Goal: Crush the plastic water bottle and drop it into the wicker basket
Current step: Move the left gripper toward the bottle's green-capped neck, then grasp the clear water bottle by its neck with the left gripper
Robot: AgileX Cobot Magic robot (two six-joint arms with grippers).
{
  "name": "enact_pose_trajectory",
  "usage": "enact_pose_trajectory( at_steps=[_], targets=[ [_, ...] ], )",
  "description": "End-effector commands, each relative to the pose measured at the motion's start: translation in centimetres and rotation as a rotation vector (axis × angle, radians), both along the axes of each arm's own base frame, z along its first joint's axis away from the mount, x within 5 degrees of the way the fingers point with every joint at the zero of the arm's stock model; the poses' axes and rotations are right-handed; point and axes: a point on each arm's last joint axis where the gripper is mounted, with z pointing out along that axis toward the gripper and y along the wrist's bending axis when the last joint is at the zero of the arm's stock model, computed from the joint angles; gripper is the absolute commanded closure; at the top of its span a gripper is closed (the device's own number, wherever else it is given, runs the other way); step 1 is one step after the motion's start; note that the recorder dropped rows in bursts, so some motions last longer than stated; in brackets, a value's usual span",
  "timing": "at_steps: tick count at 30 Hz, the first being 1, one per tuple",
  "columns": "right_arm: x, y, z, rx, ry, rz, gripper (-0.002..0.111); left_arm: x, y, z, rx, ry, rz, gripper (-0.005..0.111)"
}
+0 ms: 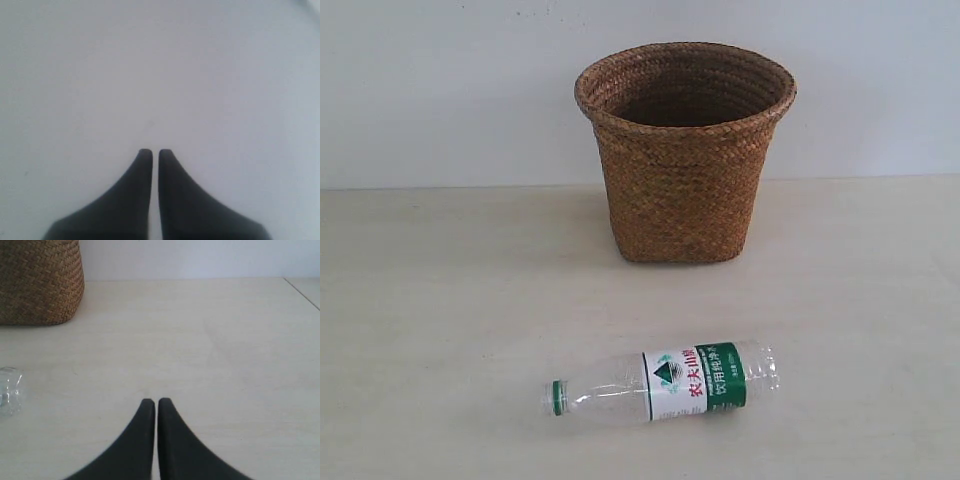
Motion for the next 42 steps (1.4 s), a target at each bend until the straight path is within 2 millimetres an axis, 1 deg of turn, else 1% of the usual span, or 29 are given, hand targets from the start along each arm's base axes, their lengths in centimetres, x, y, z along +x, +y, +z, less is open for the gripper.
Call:
enact_pose_trajectory(
  at_steps=[1,3,4,5,7,9,10,13,15,18,21,23,24,26,28,29,31,32,34,37,38,39,41,42],
  targets=[
    [0.0,0.0,0.1,0.000,-0.011,0.002,0.108,0.7,-0.2,4.7,0.049,-0.123,0.008,0.103],
    [0.0,0.0,0.1,0.000,-0.011,0.002,0.108,2.1,-0.3,6.2,0.077,-0.109,0.015,0.103],
    [0.0,0.0,0.1,0.000,-0.011,0.002,0.108,2.9,-0.5,6.6,0.105,-0.083,0.019,0.103],
    [0.0,0.0,0.1,0.000,-0.011,0.002,0.108,3.8,-0.7,7.1,0.158,-0.050,0.029,0.103],
    [0.0,0.0,0.1,0.000,-0.011,0.002,0.108,5.6,-1.5,7.6,0.319,0.032,0.059,0.103],
    [0.0,0.0,0.1,0.000,-0.011,0.002,0.108,8.2,-2.0,7.8,0.476,0.173,0.100,0.103],
    [0.0,0.0,0.1,0.000,-0.011,0.002,0.108,9.3,-2.1,7.8,0.503,0.242,0.097,0.103],
    [0.0,0.0,0.1,0.000,-0.011,0.002,0.108,13.1,-2.6,7.4,0.599,0.477,0.121,0.103],
    [0.0,0.0,0.1,0.000,-0.011,0.002,0.108,15.4,-3.2,6.4,0.713,0.604,0.171,0.103],
    [0.0,0.0,0.1,0.001,-0.011,0.002,0.108,17.8,-4.2,4.6,0.848,0.747,0.254,0.103],
    [0.0,0.0,0.1,0.001,-0.011,0.002,0.108,19.3,-5.5,3.0,1.019,0.856,0.343,0.103],
    [0.0,0.0,0.1,0.001,-0.011,0.002,0.108,20.0,-6.5,2.3,1.149,0.931,0.361,0.103],
    [0.0,0.0,0.1,0.001,-0.011,0.002,0.108,20.3,-7.2,2.1,1.224,0.979,0.341,0.103],
    [0.0,0.0,0.1,0.001,-0.011,0.002,0.108,20.6,-8.5,1.7,1.319,1.080,0.206,0.103],
    [0.0,0.0,0.1,0.001,-0.011,0.002,0.108,20.5,-10.1,1.6,1.430,1.125,-0.004,0.103],
    [0.0,0.0,0.1,0.001,-0.011,0.002,0.108,20.3,-10.7,1.5,1.491,1.120,-0.091,0.103],
    [0.0,0.0,0.1,0.001,-0.011,0.002,0.108,20.0,-11.9,0.8,1.557,1.138,-0.282,0.103],
    [0.0,0.0,0.1,0.001,-0.011,0.002,0.108,19.9,-12.3,0.4,1.577,1.141,-0.341,0.103],
    [0.0,0.0,0.1,0.001,-0.011,0.002,0.108,19.8,-12.8,-0.4,1.647,1.123,-0.431,0.103],
    [0.0,0.0,0.1,0.001,-0.011,0.002,0.108,19.9,-13.2,-1.3,1.710,1.093,-0.490,0.102],
    [0.0,0.0,0.1,0.001,-0.011,0.002,0.108,19.9,-13.3,-1.6,1.727,1.084,-0.504,0.100],
    [0.0,0.0,0.1,0.001,-0.011,0.002,0.108,19.9,-13.4,-2.2,1.749,1.075,-0.528,0.095],
    [0.0,0.0,0.1,0.001,-0.011,0.002,0.108,19.7,-13.5,-3.3,1.793,1.048,-0.575,0.080],
    [0.0,0.0,0.1,0.001,-0.011,0.002,0.108,19.6,-13.7,-4.1,1.814,1.036,-0.609,0.068]
  ],
)
